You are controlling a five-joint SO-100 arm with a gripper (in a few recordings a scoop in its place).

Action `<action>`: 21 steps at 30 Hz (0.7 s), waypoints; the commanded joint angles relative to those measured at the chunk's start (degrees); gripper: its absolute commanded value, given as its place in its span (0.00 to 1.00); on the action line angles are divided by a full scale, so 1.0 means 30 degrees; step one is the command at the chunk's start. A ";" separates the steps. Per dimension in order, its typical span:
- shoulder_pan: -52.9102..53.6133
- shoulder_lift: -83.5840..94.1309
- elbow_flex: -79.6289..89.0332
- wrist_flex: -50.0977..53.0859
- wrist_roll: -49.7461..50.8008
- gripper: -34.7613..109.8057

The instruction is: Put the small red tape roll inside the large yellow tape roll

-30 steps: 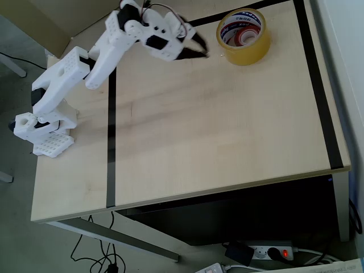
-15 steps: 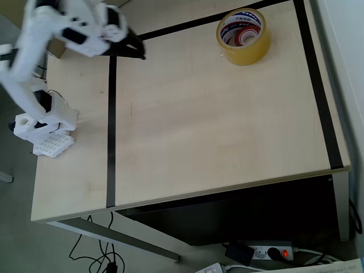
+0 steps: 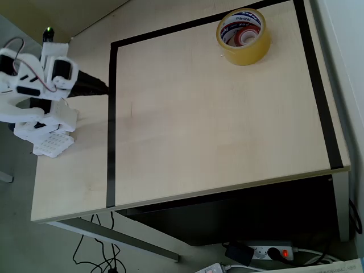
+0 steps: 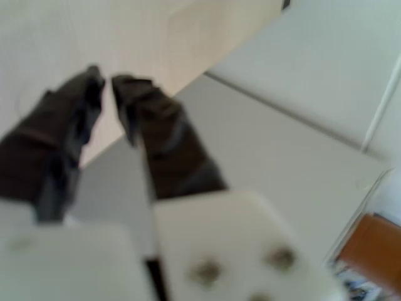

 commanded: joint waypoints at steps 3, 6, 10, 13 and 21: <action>-0.0850 0.6123 0.4980 -0.0762 0.0762 0.24; -0.1113 0.6943 0.6826 -0.0029 0.0967 0.24; -0.1494 0.6943 0.8027 0.0088 0.1260 0.24; -0.2021 0.6973 0.8584 0.0322 0.1406 0.24; -0.3633 0.6973 1.0166 0.1260 0.1670 0.24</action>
